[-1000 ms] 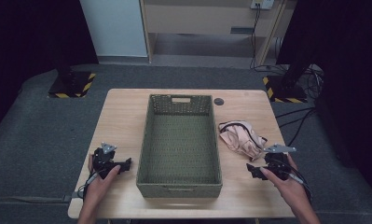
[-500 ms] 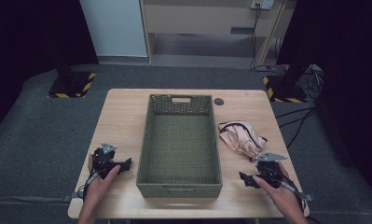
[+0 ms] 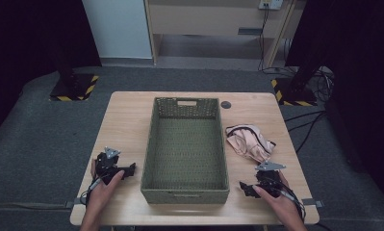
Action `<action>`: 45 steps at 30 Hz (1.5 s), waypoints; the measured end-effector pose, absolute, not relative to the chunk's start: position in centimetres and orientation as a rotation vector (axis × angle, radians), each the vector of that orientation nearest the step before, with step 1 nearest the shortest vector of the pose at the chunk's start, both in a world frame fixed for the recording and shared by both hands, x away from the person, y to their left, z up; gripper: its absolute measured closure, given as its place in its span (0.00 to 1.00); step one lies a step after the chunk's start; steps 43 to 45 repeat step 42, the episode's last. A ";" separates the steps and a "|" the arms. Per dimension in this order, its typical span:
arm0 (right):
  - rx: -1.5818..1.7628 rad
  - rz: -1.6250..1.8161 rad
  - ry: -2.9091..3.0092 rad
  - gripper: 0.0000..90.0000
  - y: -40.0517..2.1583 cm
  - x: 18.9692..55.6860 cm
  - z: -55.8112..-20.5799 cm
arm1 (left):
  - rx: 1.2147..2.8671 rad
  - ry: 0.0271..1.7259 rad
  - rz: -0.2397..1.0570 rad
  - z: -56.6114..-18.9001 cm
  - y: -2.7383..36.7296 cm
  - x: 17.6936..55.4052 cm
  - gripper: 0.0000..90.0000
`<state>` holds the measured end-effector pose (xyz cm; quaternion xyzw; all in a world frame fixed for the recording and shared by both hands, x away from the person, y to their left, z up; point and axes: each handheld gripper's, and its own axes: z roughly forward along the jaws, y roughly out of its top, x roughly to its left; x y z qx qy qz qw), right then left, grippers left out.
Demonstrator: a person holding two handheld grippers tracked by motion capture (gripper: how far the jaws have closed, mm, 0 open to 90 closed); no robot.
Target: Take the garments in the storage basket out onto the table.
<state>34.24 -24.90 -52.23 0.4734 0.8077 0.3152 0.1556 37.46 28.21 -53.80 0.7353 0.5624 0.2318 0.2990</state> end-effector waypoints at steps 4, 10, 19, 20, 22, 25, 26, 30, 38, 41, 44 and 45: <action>1.362 0.903 2.304 0.04 -24.9 34.3 -52.4 | 1.953 1.494 0.616 -53.8 28.2 37.5 0.00; 1.367 0.913 2.291 0.04 -24.9 34.3 -52.5 | 1.953 1.493 0.616 -53.8 28.2 37.5 0.00; 1.374 0.898 2.266 0.03 -24.6 34.4 -53.2 | 1.953 1.494 0.616 -53.8 28.2 37.5 0.00; 1.373 0.899 2.262 0.03 -24.5 34.5 -53.3 | 1.953 1.493 0.616 -53.8 28.2 37.5 0.00; 1.361 0.897 2.258 0.03 -24.5 34.5 -53.4 | 1.953 1.494 0.616 -53.8 28.2 37.5 0.00; 1.361 0.882 2.236 0.01 -24.5 34.6 -53.5 | 1.952 1.494 0.616 -53.8 28.2 37.5 0.00; 1.354 0.883 2.238 0.01 -24.6 34.7 -53.6 | 1.953 1.493 0.616 -53.8 28.2 37.5 0.00; 1.368 0.894 2.210 0.00 -24.8 34.8 -53.7 | 1.953 1.493 0.616 -53.8 28.2 37.5 0.00; 1.360 0.911 2.196 0.00 -24.9 34.6 -53.9 | 1.953 1.493 0.616 -53.8 28.2 37.4 0.00; 1.360 0.912 2.195 0.00 -24.9 34.6 -53.9 | 1.953 1.494 0.616 -53.8 28.2 37.4 0.00; 1.359 0.912 2.195 0.00 -24.9 34.6 -53.9 | 1.953 1.493 0.616 -53.8 28.2 37.4 0.00; 1.359 0.912 2.195 0.00 -24.9 34.6 -53.9 | 1.953 1.493 0.616 -53.8 28.2 37.4 0.00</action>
